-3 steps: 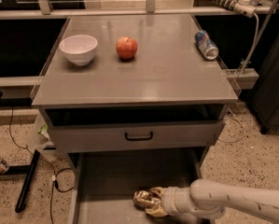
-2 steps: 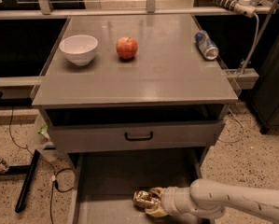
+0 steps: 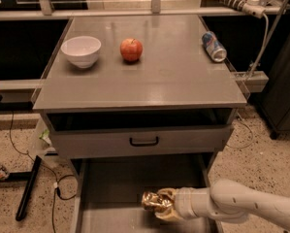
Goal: Pick orange can from middle drawer and place on counter
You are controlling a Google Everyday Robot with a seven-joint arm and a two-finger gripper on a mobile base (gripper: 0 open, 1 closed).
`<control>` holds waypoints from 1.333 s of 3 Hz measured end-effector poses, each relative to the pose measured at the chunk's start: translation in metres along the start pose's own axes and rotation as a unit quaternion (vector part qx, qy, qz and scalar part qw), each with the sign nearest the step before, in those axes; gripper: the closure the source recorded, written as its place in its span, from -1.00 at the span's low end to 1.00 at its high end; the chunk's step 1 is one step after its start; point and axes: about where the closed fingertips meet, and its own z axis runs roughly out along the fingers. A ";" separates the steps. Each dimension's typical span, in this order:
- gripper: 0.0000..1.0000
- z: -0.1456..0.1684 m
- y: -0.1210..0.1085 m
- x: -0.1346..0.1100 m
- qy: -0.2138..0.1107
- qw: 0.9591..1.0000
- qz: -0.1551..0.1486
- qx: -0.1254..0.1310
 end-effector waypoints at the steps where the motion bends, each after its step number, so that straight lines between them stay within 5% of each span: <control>1: 1.00 -0.051 -0.007 -0.029 -0.016 0.999 -0.034 0.006; 4: 1.00 -0.256 -0.090 -0.130 -0.038 0.992 -0.102 0.063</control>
Offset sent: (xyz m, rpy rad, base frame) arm 0.0083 -0.0915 0.2163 -0.0052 -0.2259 0.0801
